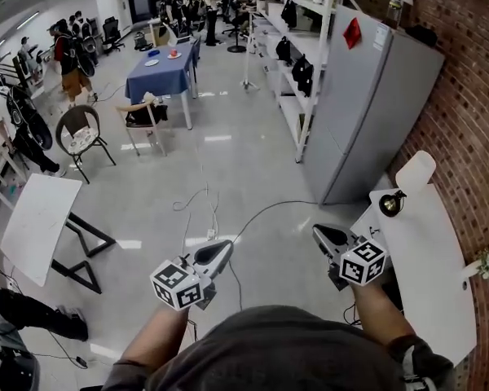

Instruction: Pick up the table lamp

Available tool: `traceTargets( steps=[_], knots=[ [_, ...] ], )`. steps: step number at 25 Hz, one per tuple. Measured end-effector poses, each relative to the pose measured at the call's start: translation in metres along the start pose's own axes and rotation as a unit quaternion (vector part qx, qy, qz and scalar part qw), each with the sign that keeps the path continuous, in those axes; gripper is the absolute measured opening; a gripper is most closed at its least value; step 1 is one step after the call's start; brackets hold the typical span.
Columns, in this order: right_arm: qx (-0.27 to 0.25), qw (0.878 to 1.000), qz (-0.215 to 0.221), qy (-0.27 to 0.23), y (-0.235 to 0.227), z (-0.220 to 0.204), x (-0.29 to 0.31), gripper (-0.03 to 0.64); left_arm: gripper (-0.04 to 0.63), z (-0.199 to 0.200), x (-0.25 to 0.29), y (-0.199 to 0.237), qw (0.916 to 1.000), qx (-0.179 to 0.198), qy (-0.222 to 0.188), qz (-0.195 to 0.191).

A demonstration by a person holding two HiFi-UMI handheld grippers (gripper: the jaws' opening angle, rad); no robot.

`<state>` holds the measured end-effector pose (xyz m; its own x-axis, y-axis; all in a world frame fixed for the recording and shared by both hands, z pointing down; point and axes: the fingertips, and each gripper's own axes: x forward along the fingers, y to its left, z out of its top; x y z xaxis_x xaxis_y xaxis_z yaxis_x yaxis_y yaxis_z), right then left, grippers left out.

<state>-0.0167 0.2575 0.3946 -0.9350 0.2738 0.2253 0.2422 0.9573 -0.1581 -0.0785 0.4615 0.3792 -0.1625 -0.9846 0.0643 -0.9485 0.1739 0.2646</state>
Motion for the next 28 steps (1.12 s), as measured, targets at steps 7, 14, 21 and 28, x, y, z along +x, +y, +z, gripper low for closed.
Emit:
traceTargets(
  steps=[7,14,21,28],
  knots=[
    [0.000,1.000,0.007,0.019,-0.024,0.017,0.059,-0.006,0.003,0.020,0.027,0.060,0.9999,-0.005,0.004,-0.009],
    [0.014,0.999,0.031,0.019,-0.083,0.018,0.093,-0.006,0.003,0.021,0.075,0.088,0.9998,-0.005,0.018,0.012],
    [0.008,0.995,0.098,0.011,-0.193,0.025,0.125,-0.006,0.003,0.017,0.176,0.108,0.9967,-0.002,0.008,0.081],
    [-0.001,0.991,0.130,0.023,-0.298,0.030,0.139,-0.006,0.003,0.018,0.276,0.122,0.9912,-0.015,-0.008,0.131]
  ],
)
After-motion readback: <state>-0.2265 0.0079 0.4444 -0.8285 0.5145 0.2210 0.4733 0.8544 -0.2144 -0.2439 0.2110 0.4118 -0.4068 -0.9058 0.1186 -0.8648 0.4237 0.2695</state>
